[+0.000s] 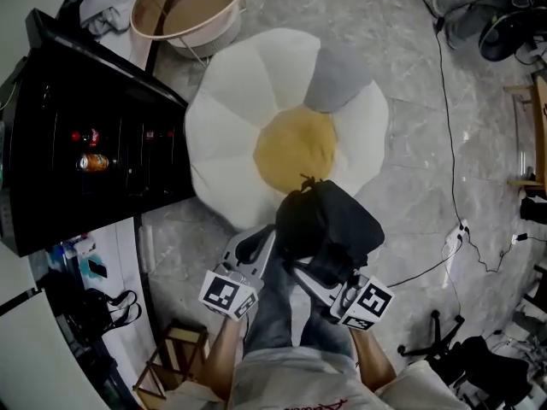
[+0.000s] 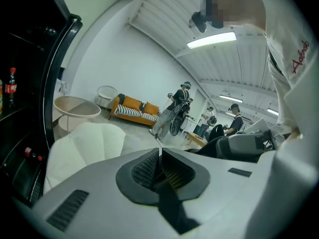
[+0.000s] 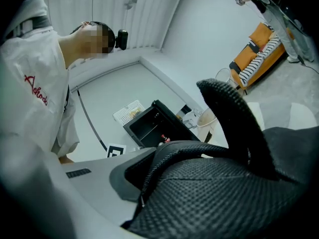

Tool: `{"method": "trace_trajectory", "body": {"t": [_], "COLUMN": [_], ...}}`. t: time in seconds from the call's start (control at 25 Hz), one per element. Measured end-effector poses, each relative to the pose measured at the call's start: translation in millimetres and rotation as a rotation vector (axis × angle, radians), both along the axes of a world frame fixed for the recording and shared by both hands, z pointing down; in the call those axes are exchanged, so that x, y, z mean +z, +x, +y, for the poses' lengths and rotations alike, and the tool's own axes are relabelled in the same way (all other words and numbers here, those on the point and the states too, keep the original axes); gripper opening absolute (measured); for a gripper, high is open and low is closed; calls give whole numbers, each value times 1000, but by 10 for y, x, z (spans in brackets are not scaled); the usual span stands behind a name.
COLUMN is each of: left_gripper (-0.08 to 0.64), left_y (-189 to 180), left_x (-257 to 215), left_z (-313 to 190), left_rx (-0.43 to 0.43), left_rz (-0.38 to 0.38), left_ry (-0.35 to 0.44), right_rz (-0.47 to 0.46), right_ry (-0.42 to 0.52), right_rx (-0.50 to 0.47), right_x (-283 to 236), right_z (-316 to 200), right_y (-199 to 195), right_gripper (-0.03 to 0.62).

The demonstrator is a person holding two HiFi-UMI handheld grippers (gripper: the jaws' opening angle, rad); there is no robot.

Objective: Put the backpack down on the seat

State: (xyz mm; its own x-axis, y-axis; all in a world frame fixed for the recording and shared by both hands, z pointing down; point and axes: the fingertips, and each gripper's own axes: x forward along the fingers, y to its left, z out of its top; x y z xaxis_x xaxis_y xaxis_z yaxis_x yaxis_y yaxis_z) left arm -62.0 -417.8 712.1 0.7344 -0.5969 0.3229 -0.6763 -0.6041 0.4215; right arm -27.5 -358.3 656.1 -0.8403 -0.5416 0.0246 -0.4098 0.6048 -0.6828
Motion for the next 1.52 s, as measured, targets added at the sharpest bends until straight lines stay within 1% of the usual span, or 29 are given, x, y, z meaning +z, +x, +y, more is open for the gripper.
{"method": "trace_trajectory", "body": {"t": [0.24,0.4,0.56,0.76,1.0,1.24,1.52], "left_gripper": [43,43,43,43,43,43,43], "left_y": [35,-26,-25,-1,-9,-6,6], "left_x": [73,113,134,179,244,323,405], "left_z": [39,22,3,-58,-157,-225,-375], "left_rx": [-19,-38,-39,-65,-83,-106,-113], "left_rz": [4,4,-1,3,7,4,-5], "left_ry": [1,1,-3,-2,-23,-44,-55], "right_rz": [-24,0,8,39,60,54,51], "right_ry": [-38,-14,14,41,82,92,94], "right_rx": [-26,-41,-35,-73,-100,-95,-84], "right_x": [201,300,397,556,698,822,994], "right_z": [4,-151,-491,-890,-1429,-2059,-2547], "right_y": [-52,-87,-23,-36,-81,-35,-97], "right_gripper": [32,32,32,32,32,32,32]}}
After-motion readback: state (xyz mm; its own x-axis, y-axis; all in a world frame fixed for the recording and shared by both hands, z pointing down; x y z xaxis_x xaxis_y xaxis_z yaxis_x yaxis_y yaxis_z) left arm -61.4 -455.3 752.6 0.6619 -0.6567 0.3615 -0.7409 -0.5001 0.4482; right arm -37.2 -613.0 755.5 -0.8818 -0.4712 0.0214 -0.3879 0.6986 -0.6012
